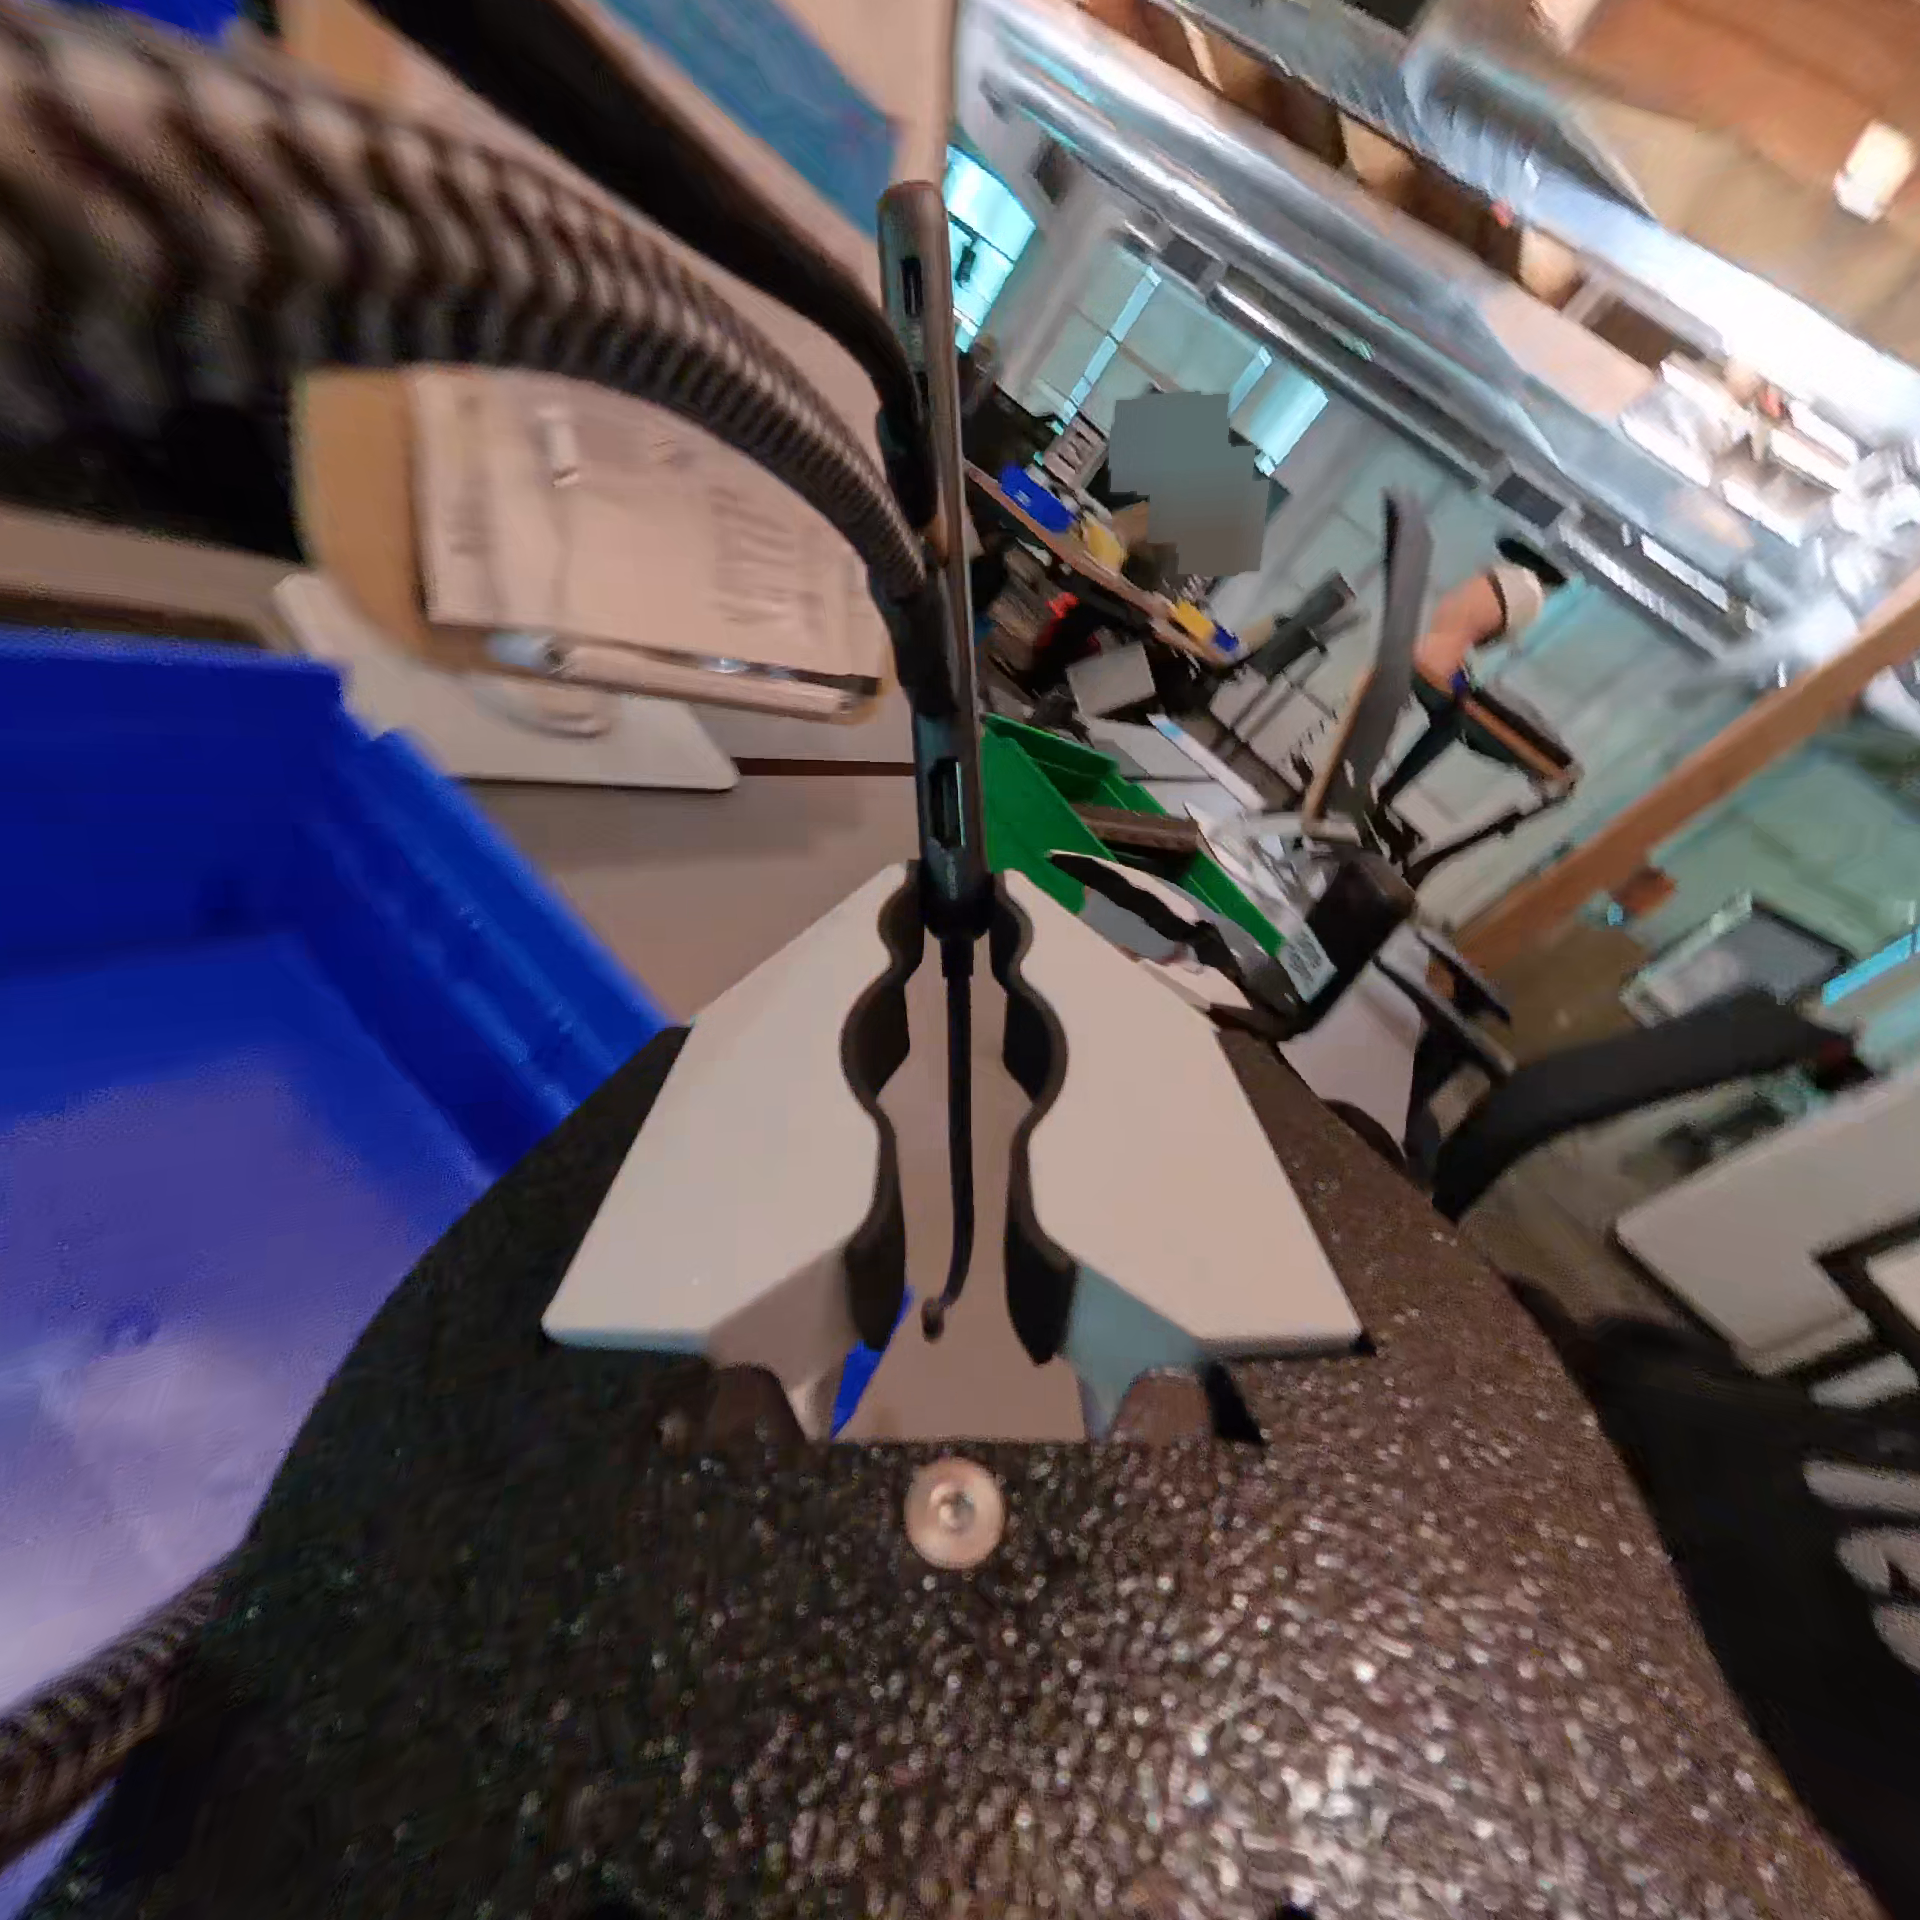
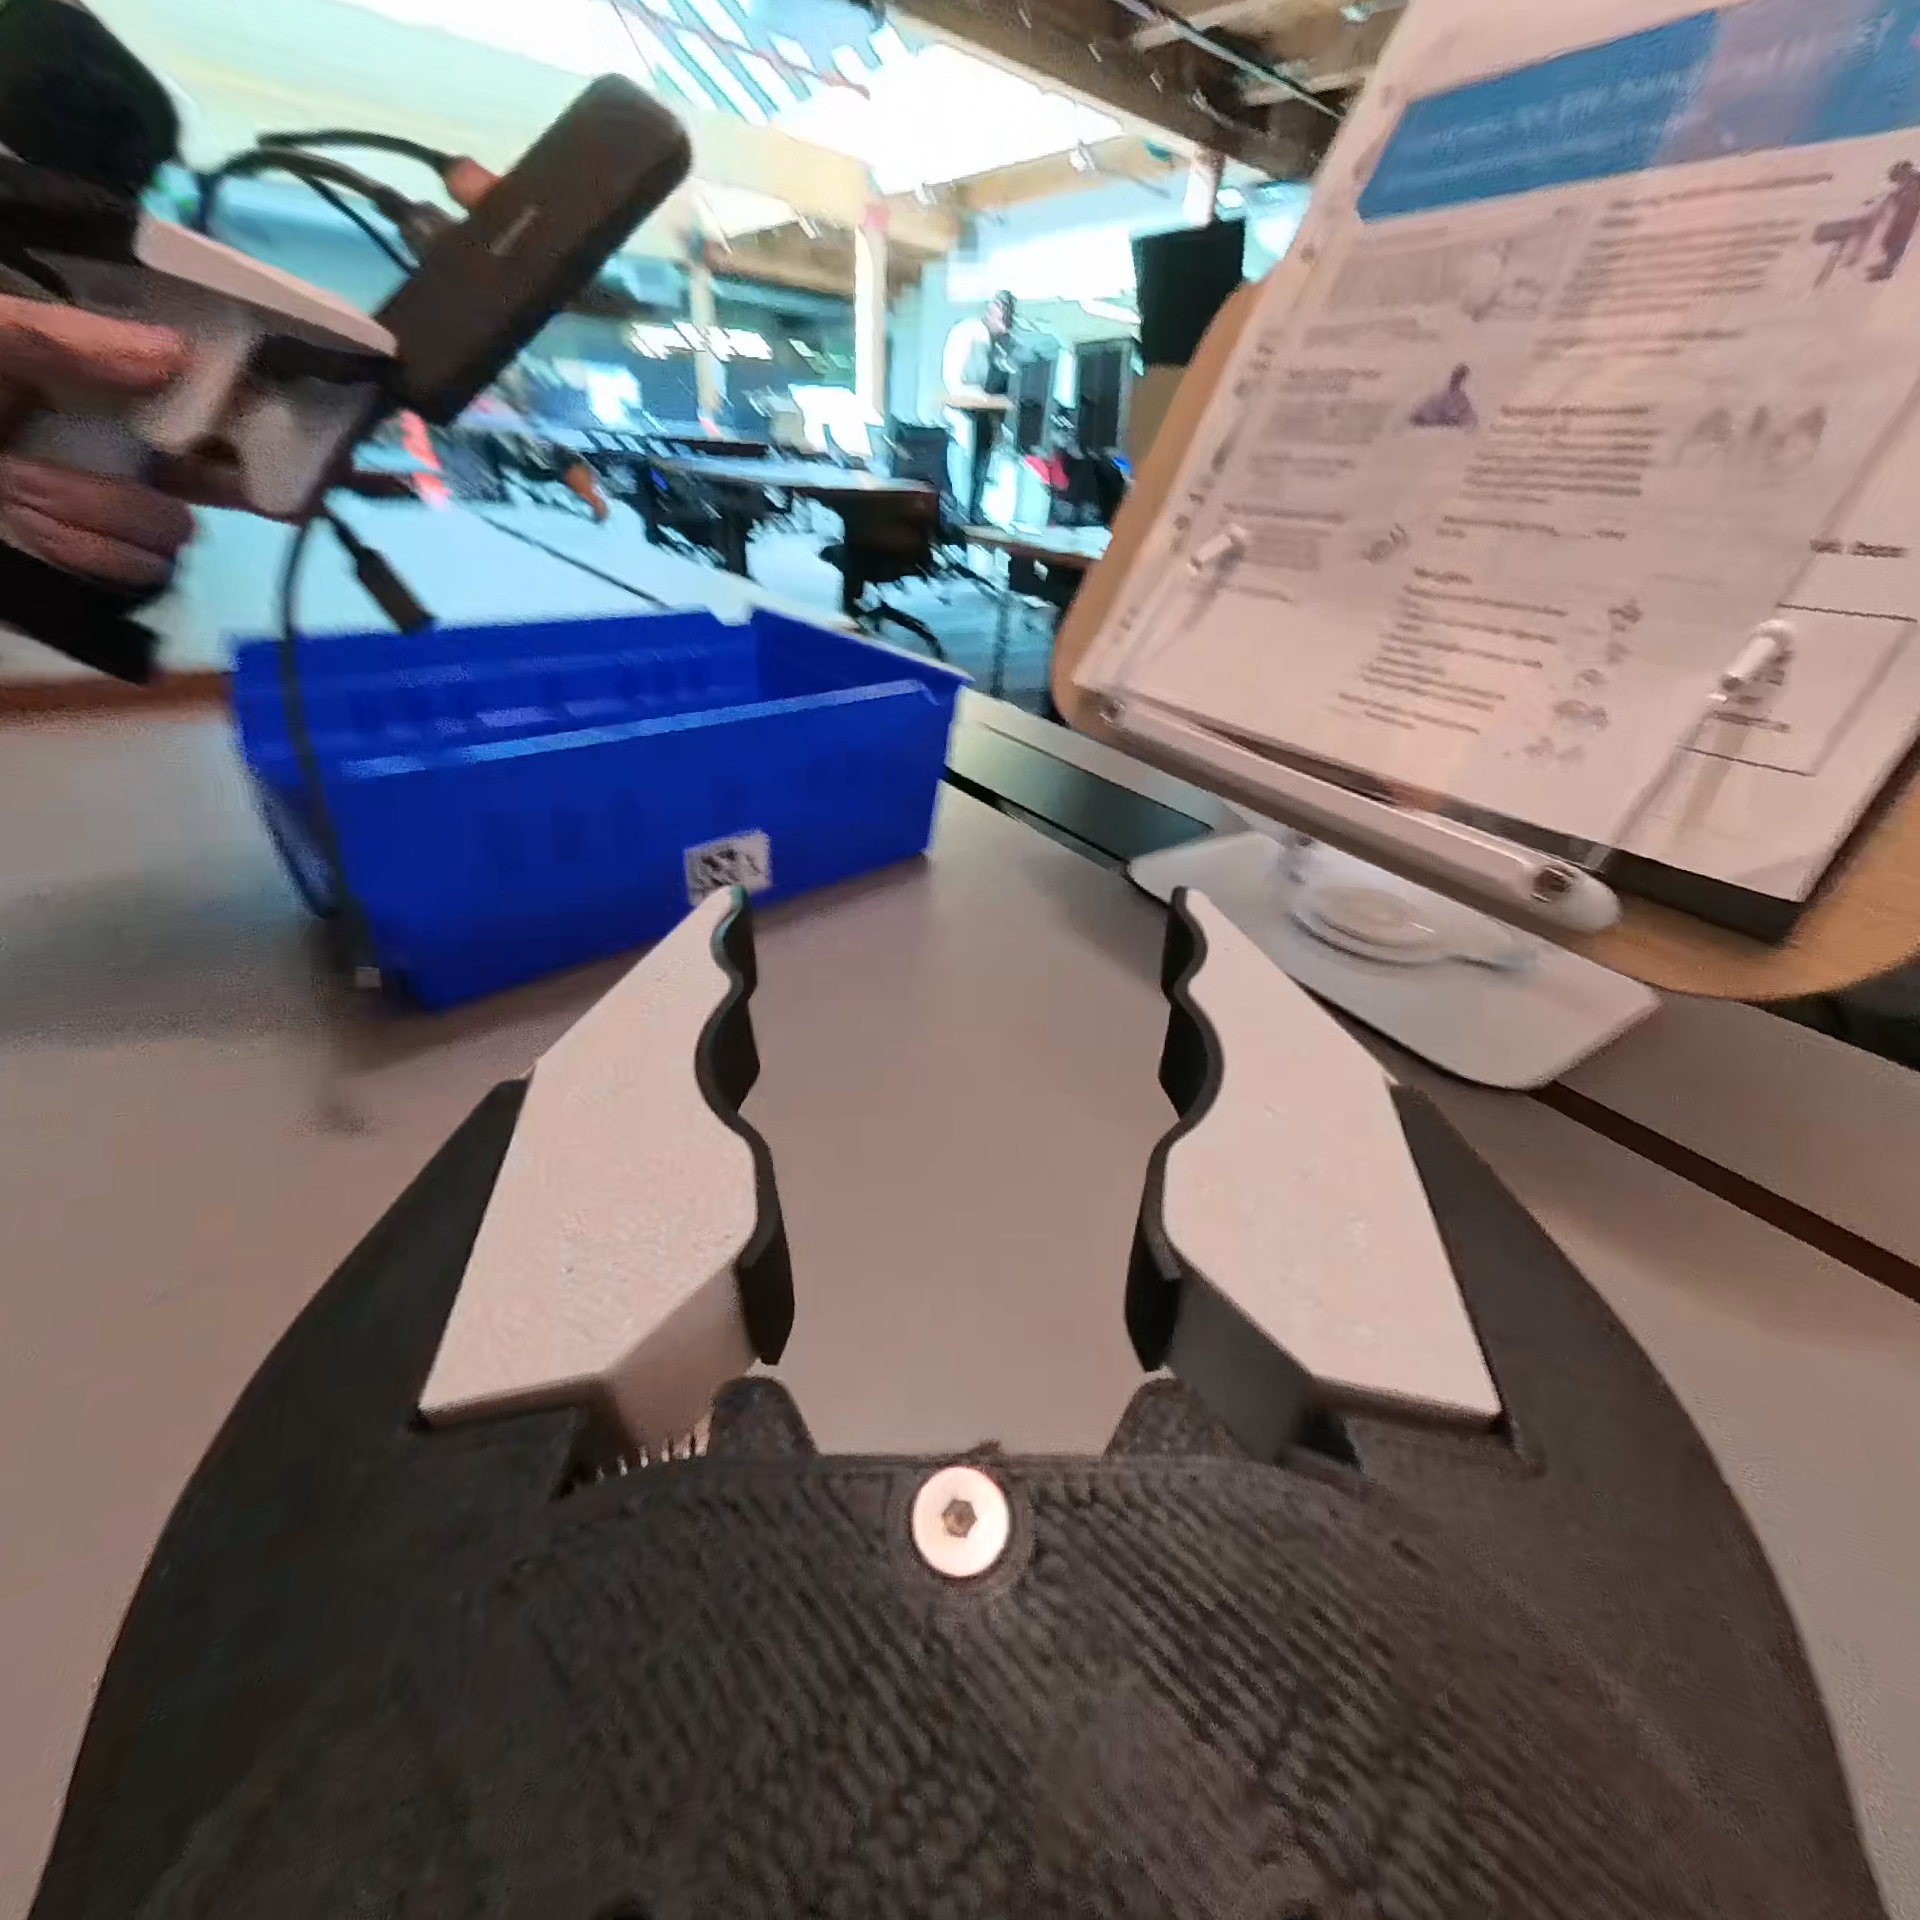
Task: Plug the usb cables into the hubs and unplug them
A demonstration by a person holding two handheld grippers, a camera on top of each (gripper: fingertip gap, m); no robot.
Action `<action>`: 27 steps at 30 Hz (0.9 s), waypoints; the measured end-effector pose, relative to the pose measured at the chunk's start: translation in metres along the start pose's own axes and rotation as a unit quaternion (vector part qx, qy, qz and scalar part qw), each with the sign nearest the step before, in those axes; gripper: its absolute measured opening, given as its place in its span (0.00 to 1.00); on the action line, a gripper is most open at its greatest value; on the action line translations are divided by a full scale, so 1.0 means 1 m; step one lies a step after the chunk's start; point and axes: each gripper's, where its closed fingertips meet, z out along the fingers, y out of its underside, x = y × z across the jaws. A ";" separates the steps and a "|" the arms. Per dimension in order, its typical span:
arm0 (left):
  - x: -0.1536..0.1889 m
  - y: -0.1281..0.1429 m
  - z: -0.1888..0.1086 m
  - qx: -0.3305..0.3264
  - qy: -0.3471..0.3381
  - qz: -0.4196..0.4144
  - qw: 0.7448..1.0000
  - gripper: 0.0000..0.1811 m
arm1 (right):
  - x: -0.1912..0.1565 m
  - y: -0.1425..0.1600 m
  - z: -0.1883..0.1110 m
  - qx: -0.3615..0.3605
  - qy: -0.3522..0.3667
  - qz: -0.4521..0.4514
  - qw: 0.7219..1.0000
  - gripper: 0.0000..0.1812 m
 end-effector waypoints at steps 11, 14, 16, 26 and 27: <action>0.130 0.074 0.086 -0.298 0.137 0.214 0.920 0.05 | -0.073 -0.082 -0.025 0.133 -0.226 0.171 0.950 0.41; 0.132 0.099 0.105 -0.329 0.161 0.211 0.906 0.05 | -0.074 -0.091 -0.037 0.178 -0.260 0.186 0.931 0.30; 0.129 0.108 0.112 -0.341 0.172 0.198 0.903 0.05 | -0.061 -0.098 -0.046 0.219 -0.262 0.210 0.916 0.13; 0.143 0.101 0.140 -0.187 0.245 0.175 0.935 0.17 | -0.039 -0.106 -0.057 0.284 -0.271 0.276 0.877 0.06; 0.145 0.104 0.142 -0.176 0.252 0.175 0.935 0.16 | -0.039 -0.106 -0.056 0.286 -0.274 0.283 0.873 0.06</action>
